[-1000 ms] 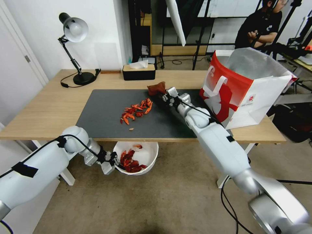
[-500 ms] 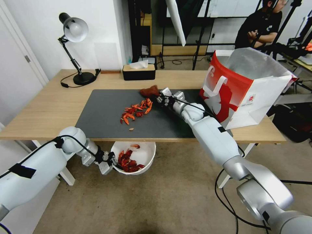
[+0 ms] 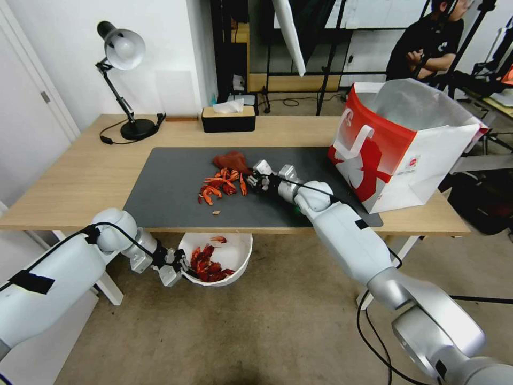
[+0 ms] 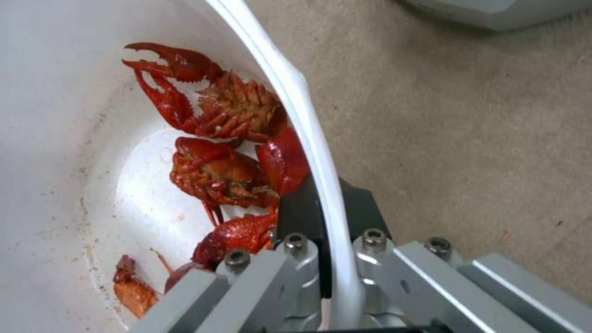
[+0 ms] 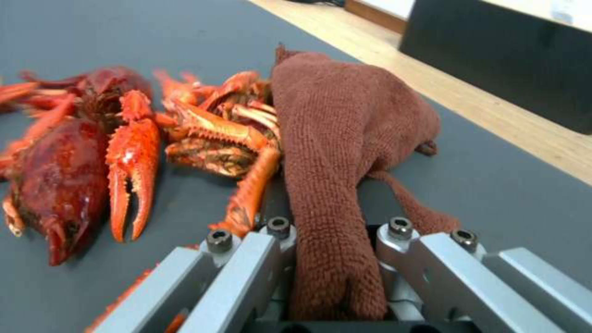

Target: Sweep shrimp from table into container with towel, then put container into takeout bag.

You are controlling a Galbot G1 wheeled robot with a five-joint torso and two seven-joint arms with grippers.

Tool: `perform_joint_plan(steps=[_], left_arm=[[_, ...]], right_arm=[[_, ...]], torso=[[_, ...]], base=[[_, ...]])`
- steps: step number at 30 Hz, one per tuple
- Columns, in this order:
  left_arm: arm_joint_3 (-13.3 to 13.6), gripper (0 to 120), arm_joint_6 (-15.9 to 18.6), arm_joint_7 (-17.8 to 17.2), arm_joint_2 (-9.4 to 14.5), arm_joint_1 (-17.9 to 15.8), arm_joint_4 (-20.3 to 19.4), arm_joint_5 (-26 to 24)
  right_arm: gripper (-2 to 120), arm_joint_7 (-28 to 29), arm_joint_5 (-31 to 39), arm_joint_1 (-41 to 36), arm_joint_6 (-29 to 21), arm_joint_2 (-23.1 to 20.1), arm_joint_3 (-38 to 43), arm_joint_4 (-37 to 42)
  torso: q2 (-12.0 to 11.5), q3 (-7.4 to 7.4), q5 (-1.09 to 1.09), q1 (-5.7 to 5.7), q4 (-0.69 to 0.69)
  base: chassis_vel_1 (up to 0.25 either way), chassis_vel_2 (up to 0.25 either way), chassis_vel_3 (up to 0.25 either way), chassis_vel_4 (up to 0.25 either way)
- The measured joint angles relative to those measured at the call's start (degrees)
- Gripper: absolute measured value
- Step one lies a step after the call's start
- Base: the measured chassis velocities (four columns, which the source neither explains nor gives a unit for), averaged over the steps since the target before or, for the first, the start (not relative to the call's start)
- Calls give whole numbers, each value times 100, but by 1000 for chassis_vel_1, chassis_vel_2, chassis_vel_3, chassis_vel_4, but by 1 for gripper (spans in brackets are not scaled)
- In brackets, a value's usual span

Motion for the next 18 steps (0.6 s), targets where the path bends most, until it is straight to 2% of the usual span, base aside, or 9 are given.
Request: perform_joint_plan(steps=[18], left_arm=[[67,0,40,29,-32,-56,-6,23]], right_arm=[[8,35,208,-456,-279,-547,-298,1063]], torso=[[0,0,0,-1,1]], base=[[0,0,0,0]])
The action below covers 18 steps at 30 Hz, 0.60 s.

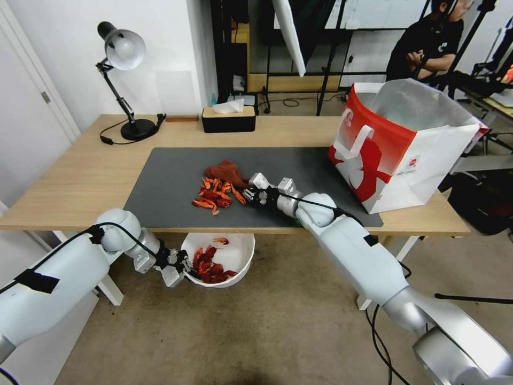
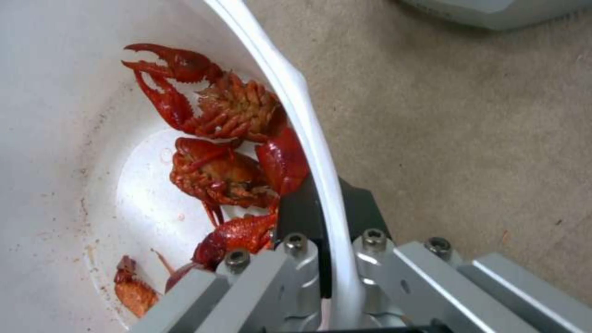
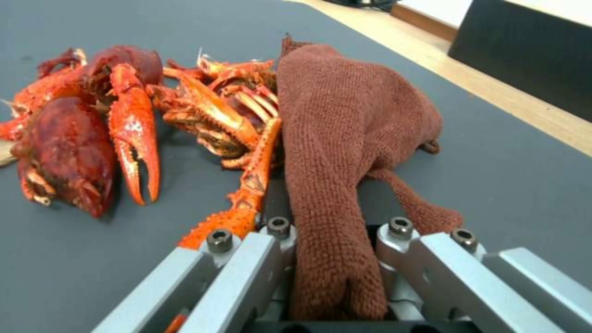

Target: Sweep shrimp from table into container with towel, then put container into takeout bag.

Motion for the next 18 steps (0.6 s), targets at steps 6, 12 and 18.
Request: perform_joint_plan(steps=[6,12,18], left_arm=[[0,0,3,0,0,-5,0,-1],[2,0,7,0,0,-7,-1,-2],[3,0,9,0,2,-11,-1,-5]], right_arm=[[8,-2,23,-45,-14,-40,-12,81],[8,-4,38,-104,-34,-99,-32,201],[8,-4,57,-160,-51,-149,-45,309]], torso=[[0,0,0,0,0],[0,0,0,0,-1],[0,0,0,0,0]], base=[[0,0,0,0],[0,0,0,0],[0,0,0,0]])
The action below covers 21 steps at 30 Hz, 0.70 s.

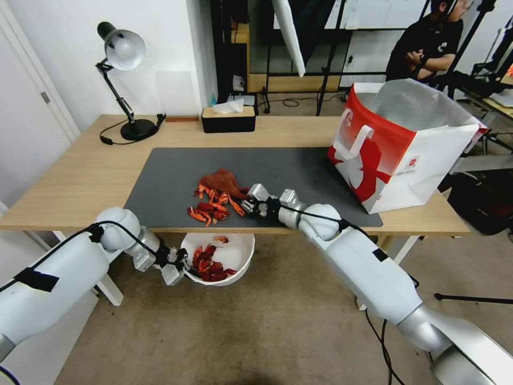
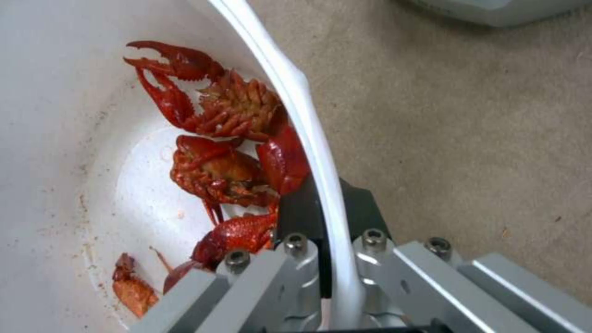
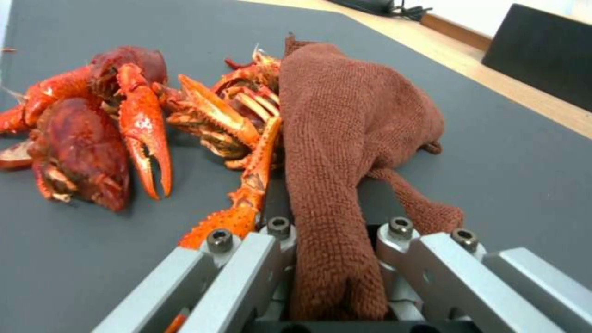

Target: Sweep shrimp from table into container with towel, then put container into takeout bag.

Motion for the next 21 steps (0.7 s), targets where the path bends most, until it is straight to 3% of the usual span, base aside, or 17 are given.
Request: perform_joint_plan(steps=[21], left_arm=[[38,0,4,-8,15,-77,38,-14]], right_arm=[[8,-4,18,-612,-61,-377,46,913]], torso=[[-1,1,0,1,1]], base=[[0,0,0,0]])
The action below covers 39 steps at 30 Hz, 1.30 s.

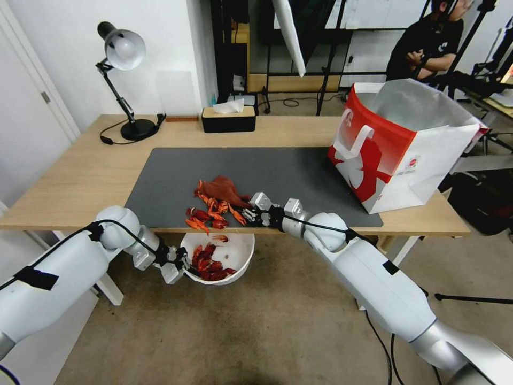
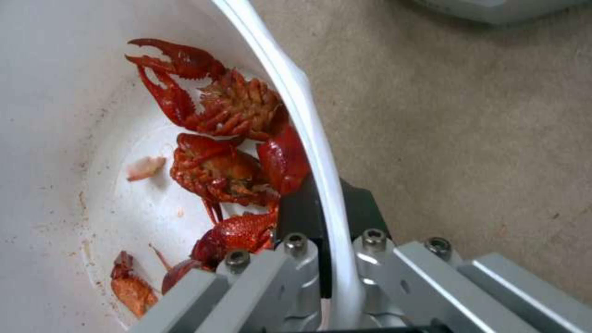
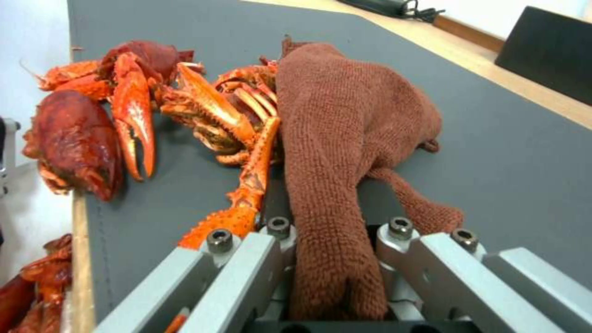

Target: Sweep shrimp from table into container with towel, then put container into takeout bag.

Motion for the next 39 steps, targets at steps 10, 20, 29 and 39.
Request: perform_joint_plan(steps=[10,20,29,39], left_arm=[[0,0,0,-6,93,-11,-6,-27],[-35,0,9,-13,158,2,-39,-42],[-47,0,22,-18,189,4,-58,-53],[-79,0,22,-23,220,18,-60,-71]], right_arm=[[8,-2,5,-93,-12,-53,15,167],[8,-13,5,-271,-16,-127,13,458],[8,-25,-4,-376,-12,-138,19,597],[8,-40,-19,-410,-8,-127,1,654]], torso=[[-1,1,-1,0,-1],[-1,1,-1,0,0],[-1,1,-1,0,0],[-1,1,-1,0,0]], base=[[0,0,0,0],[0,0,0,0],[0,0,0,0],[0,0,0,0]])
